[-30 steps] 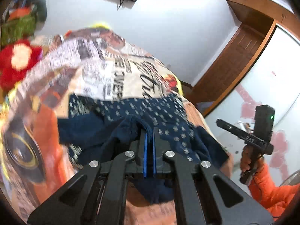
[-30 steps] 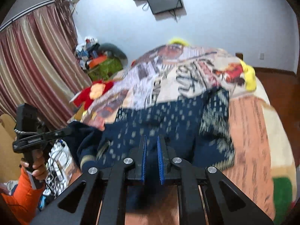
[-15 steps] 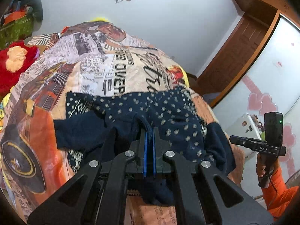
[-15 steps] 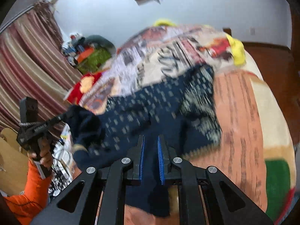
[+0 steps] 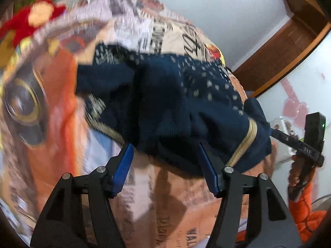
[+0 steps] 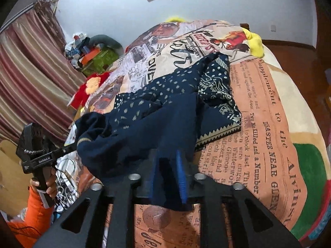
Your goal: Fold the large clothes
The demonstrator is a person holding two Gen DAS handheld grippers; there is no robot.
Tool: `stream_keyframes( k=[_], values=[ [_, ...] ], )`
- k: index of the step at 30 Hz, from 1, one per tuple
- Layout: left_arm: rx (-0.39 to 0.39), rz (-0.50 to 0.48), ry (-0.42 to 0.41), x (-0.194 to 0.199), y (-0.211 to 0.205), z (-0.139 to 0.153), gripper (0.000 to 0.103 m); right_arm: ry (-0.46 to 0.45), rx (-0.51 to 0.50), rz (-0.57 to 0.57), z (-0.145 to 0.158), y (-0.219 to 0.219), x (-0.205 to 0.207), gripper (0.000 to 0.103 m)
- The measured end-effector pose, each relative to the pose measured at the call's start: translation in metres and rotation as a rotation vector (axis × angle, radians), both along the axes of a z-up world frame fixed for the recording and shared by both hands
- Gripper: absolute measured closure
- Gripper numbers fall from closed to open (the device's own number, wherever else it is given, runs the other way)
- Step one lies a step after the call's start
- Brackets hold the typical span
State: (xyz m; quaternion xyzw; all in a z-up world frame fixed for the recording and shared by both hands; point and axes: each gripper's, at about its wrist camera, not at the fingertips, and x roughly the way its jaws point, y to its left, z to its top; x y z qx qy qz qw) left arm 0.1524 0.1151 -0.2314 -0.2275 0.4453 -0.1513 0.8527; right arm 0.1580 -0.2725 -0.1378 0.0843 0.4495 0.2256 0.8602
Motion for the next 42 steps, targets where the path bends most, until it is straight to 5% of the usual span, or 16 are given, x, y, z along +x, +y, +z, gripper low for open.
stream_keyframes(
  k=[3,12,14,16,19,22,25,30,39,41,42],
  values=[
    [-0.090,-0.033,0.050,0.004,-0.010,-0.018,0.041,0.002,0.004,0.015,-0.005,0.003,-0.008,0.006],
    [-0.125,-0.025,0.070,0.026,-0.034,-0.029,0.043,0.041,-0.057,0.027,-0.024,0.016,0.003,0.003],
    [-0.139,-0.053,0.046,0.024,-0.037,-0.025,0.059,0.037,-0.058,0.052,-0.024,0.020,0.005,0.009],
    [-0.158,-0.079,0.022,0.021,-0.041,-0.018,0.090,0.025,-0.056,0.094,-0.026,0.027,0.005,0.026],
    [-0.117,-0.109,-0.047,0.015,-0.052,0.002,0.103,-0.008,-0.080,0.114,-0.027,0.037,0.003,0.054],
    [-0.049,-0.134,-0.127,0.009,-0.065,0.028,0.103,-0.022,-0.068,0.129,-0.026,0.043,0.004,0.078],
    [-0.034,-0.153,-0.172,0.011,-0.070,0.049,0.103,-0.044,-0.042,0.141,-0.020,0.044,0.004,0.086],
    [-0.002,-0.135,-0.220,0.027,-0.066,0.071,0.103,-0.080,0.077,0.138,0.003,0.040,0.013,0.089],
    [0.132,-0.088,-0.238,0.089,-0.058,0.096,0.103,-0.168,0.055,0.083,0.029,0.053,0.074,0.089],
    [0.156,-0.030,-0.243,0.090,-0.038,0.105,0.094,-0.158,0.053,0.068,0.027,0.054,0.092,0.089],
    [0.180,-0.003,-0.233,0.089,-0.028,0.107,0.077,-0.162,0.043,0.063,0.027,0.056,0.099,0.089]
  ],
)
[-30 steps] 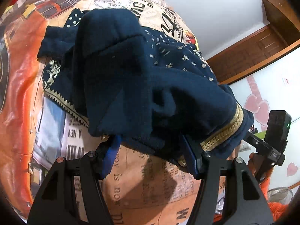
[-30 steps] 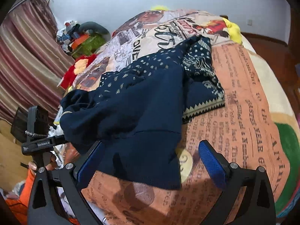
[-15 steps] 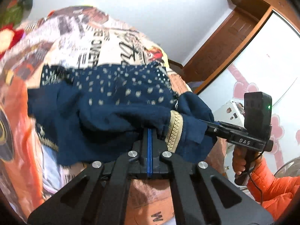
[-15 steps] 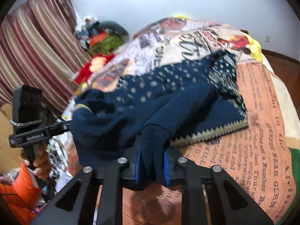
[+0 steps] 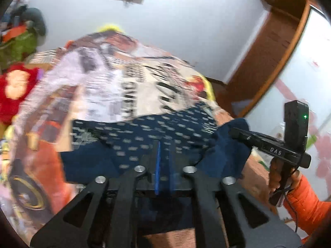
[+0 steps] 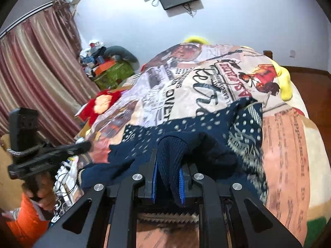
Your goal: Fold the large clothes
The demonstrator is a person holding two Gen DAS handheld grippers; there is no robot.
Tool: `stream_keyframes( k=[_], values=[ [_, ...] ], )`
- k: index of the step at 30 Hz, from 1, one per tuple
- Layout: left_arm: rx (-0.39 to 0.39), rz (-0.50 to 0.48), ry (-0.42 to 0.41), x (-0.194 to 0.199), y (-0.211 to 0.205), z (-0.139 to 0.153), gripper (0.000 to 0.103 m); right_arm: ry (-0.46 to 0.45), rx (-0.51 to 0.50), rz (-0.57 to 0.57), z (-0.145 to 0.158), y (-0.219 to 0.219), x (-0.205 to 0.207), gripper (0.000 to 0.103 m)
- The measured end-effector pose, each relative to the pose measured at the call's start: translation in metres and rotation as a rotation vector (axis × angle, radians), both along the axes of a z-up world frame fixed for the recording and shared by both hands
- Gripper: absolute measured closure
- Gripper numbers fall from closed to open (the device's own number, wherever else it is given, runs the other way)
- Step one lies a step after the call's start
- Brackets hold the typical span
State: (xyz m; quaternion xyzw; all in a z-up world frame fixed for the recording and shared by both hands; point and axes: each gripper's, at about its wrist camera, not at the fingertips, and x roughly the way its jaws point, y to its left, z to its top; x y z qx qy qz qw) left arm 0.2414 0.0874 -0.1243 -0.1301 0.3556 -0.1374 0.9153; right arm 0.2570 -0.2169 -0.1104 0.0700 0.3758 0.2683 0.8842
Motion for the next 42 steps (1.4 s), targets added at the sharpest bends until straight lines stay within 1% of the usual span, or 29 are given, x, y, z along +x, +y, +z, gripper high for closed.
stream_keyframes(
  k=[1,2,3,4,6,7,8,9,11,13,15,17,18,19,21,22,25,28,29,31,32,34,38,39,41,42],
  values=[
    [0.022,0.027,0.011,-0.003,0.007,0.000,0.050,-0.006,-0.011,-0.006,0.000,0.001,0.006,0.089],
    [0.041,0.056,0.023,-0.006,0.015,-0.001,0.038,-0.010,-0.022,-0.010,0.000,0.003,0.013,0.089],
    [0.051,0.082,0.035,-0.012,0.025,-0.006,0.030,-0.007,-0.031,-0.014,-0.001,0.004,0.021,0.089],
    [0.054,0.091,0.049,-0.015,0.030,-0.012,0.030,-0.003,-0.035,-0.019,-0.003,0.005,0.027,0.089],
    [0.063,0.100,0.119,-0.022,0.039,-0.029,0.030,0.006,-0.042,-0.029,-0.006,0.006,0.038,0.089],
    [0.053,0.088,0.166,-0.026,0.042,-0.041,0.030,0.006,-0.048,-0.034,-0.007,0.006,0.041,0.089],
    [0.035,0.080,0.189,-0.029,0.043,-0.048,0.030,0.007,-0.054,-0.039,-0.009,0.007,0.045,0.089],
    [0.000,0.073,0.217,-0.032,0.045,-0.058,0.030,0.009,-0.057,-0.044,-0.011,0.007,0.048,0.089],
    [-0.098,0.048,0.278,-0.035,0.045,-0.078,0.030,0.017,-0.063,-0.049,-0.015,0.007,0.052,0.089],
    [-0.179,0.029,0.318,-0.031,0.041,-0.095,0.030,0.021,-0.069,-0.052,-0.018,0.008,0.053,0.089],
    [-0.198,0.032,0.338,-0.027,0.037,-0.102,0.030,0.020,-0.074,-0.054,-0.019,0.009,0.052,0.089],
    [-0.216,0.030,0.352,-0.017,0.031,-0.109,0.041,0.017,-0.075,-0.055,-0.019,0.009,0.052,0.089],
    [-0.226,0.019,0.356,-0.013,0.028,-0.111,0.056,0.011,-0.075,-0.056,-0.018,0.009,0.051,0.089],
    [-0.220,0.012,0.347,-0.009,0.025,-0.109,0.075,0.003,-0.076,-0.059,-0.016,0.008,0.050,0.089],
    [-0.164,0.021,0.304,-0.002,0.020,-0.097,0.090,-0.016,-0.077,-0.064,-0.011,0.006,0.049,0.089],
    [-0.156,0.021,0.280,0.000,0.020,-0.089,0.092,-0.027,-0.077,-0.069,-0.008,0.005,0.049,0.089],
    [-0.195,0.025,0.200,0.014,0.029,-0.062,0.094,-0.046,-0.068,-0.086,0.001,0.001,0.055,0.089],
    [-0.211,0.064,0.139,0.038,0.046,-0.042,0.094,-0.056,-0.069,-0.109,0.004,-0.002,0.067,0.089],
    [-0.225,0.080,0.133,0.046,0.052,-0.038,0.094,-0.055,-0.071,-0.118,0.004,-0.003,0.073,0.089],
    [-0.295,0.124,0.142,0.069,0.072,-0.036,0.094,-0.045,-0.078,-0.146,0.000,-0.006,0.092,0.089],
    [-0.314,0.149,0.150,0.080,0.081,-0.039,0.094,-0.037,-0.083,-0.160,-0.004,-0.008,0.101,0.089],
    [-0.326,0.206,0.172,0.097,0.098,-0.048,0.094,-0.018,-0.096,-0.186,-0.011,-0.012,0.117,0.089],
    [-0.377,0.277,0.262,0.130,0.122,-0.087,0.094,0.090,-0.115,-0.221,-0.045,-0.021,0.162,0.089],
    [-0.372,0.284,0.280,0.134,0.124,-0.093,0.094,0.107,-0.119,-0.221,-0.052,-0.022,0.168,0.089],
    [-0.333,0.299,0.319,0.143,0.126,-0.111,0.094,0.143,-0.133,-0.213,-0.066,-0.020,0.181,0.089],
    [-0.311,0.302,0.338,0.146,0.126,-0.118,0.091,0.151,-0.134,-0.213,-0.069,-0.020,0.184,0.089]
  ],
)
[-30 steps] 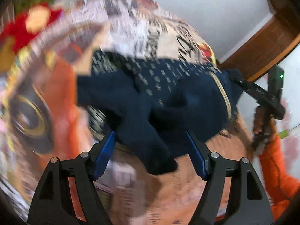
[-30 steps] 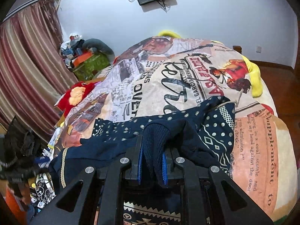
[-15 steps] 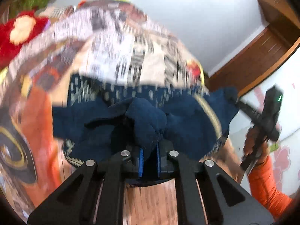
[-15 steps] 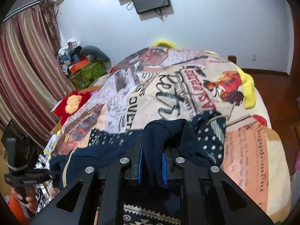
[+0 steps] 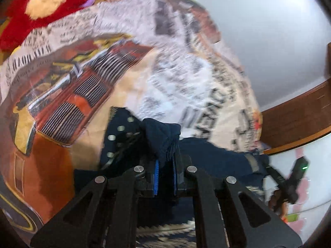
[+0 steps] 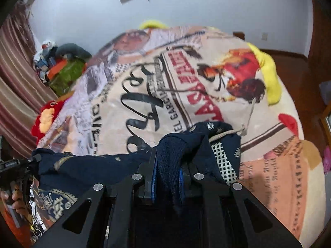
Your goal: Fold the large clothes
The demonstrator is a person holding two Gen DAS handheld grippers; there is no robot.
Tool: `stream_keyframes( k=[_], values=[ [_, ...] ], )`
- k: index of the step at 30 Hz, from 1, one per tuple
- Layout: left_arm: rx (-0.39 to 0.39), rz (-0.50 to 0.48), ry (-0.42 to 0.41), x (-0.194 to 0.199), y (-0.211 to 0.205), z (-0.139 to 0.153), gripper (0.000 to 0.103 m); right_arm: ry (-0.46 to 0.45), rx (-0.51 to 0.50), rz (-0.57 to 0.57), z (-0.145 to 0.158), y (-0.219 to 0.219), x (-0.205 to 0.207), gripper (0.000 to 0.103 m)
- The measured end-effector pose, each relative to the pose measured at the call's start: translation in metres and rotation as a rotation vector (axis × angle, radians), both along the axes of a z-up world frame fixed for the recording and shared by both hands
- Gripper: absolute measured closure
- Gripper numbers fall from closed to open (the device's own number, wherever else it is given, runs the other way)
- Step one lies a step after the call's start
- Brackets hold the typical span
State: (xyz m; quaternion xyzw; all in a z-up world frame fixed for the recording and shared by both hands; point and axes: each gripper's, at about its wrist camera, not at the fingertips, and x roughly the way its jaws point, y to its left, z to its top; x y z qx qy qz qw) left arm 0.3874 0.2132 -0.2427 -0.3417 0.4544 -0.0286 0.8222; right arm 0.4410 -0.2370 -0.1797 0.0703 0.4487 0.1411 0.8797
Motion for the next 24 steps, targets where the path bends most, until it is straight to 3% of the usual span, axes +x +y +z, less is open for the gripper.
stream_keyframes(
  k=[4,6,10,13,16,24],
  values=[
    [0.057,0.028,0.045,-0.005,0.012,-0.009,0.070,0.040,0.056,0.022,-0.003,-0.006,0.010,0.089],
    [0.071,0.042,0.029,-0.013,0.022,-0.002,0.065,0.073,0.086,0.036,-0.001,-0.011,0.012,0.089],
    [0.175,0.094,0.006,-0.029,0.041,0.026,0.065,0.122,0.116,0.056,0.009,-0.022,0.012,0.089],
    [0.206,0.090,-0.029,-0.044,0.049,0.049,0.064,0.100,0.126,0.047,0.026,-0.032,0.003,0.089],
    [0.228,0.042,-0.063,-0.053,0.037,0.065,0.053,0.077,0.149,0.033,0.040,-0.040,-0.007,0.089],
    [0.350,-0.252,-0.110,-0.063,-0.058,0.076,0.045,-0.009,0.151,-0.046,0.075,-0.057,-0.024,0.088]
  ],
)
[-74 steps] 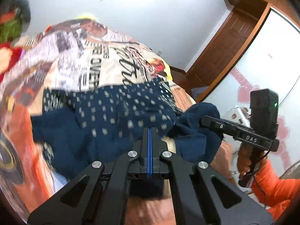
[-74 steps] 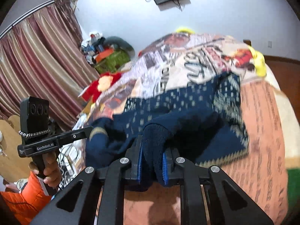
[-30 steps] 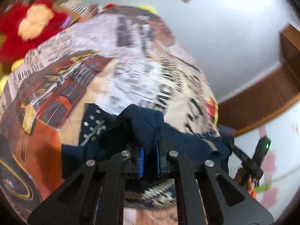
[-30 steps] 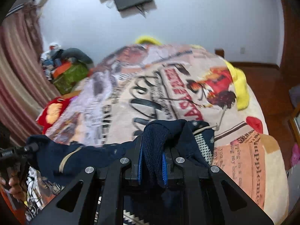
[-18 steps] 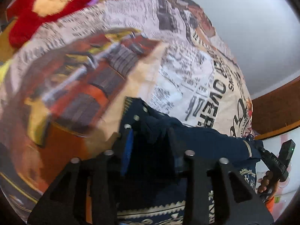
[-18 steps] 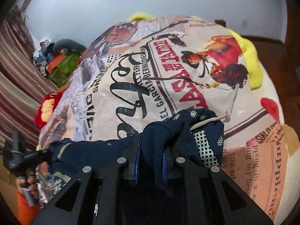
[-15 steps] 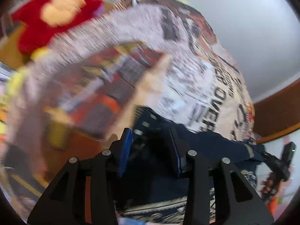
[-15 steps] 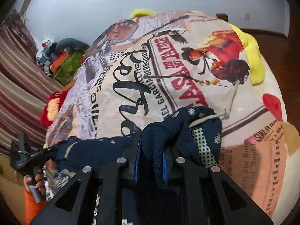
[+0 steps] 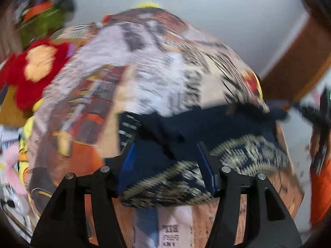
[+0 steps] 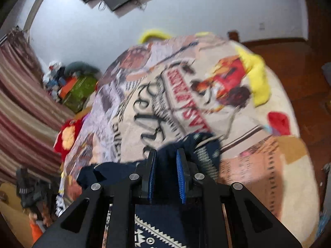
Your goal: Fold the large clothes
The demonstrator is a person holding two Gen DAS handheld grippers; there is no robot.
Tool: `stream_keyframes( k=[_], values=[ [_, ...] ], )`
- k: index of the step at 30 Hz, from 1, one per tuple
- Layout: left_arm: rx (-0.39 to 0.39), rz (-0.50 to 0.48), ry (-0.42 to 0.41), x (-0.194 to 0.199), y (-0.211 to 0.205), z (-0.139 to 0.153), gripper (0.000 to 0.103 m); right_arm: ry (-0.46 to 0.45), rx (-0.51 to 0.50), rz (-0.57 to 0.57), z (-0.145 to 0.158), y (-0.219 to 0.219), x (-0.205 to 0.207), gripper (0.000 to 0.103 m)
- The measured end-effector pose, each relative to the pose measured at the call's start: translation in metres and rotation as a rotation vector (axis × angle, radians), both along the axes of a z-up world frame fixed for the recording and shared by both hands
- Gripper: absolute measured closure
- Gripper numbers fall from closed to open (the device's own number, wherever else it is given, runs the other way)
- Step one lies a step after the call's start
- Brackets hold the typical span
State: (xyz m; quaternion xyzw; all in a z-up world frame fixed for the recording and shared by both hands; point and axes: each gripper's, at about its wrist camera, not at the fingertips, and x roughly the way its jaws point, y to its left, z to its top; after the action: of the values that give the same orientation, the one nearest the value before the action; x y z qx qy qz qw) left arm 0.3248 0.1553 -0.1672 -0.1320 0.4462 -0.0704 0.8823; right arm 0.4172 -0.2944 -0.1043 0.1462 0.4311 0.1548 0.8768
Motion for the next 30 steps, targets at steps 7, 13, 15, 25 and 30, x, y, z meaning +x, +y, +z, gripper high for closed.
stream_keyframes(
  k=[7,13,15,25,30],
  values=[
    [0.040,-0.160,0.063,0.027,-0.074,-0.028,0.039,-0.084,-0.157,0.062,0.020,0.012,-0.024,0.086],
    [0.112,-0.139,0.072,0.055,-0.088,-0.050,0.027,-0.007,-0.168,0.305,-0.016,0.059,-0.044,0.086],
    [0.104,-0.117,0.074,0.065,-0.083,-0.051,0.025,0.034,-0.203,0.373,-0.036,0.080,-0.047,0.086],
    [0.248,0.127,0.073,0.136,-0.017,-0.045,0.026,0.109,-0.268,0.365,-0.088,0.140,0.015,0.086],
    [0.111,0.229,0.000,0.134,0.023,-0.010,0.026,0.015,-0.259,0.210,-0.062,0.133,0.060,0.086]
  ],
)
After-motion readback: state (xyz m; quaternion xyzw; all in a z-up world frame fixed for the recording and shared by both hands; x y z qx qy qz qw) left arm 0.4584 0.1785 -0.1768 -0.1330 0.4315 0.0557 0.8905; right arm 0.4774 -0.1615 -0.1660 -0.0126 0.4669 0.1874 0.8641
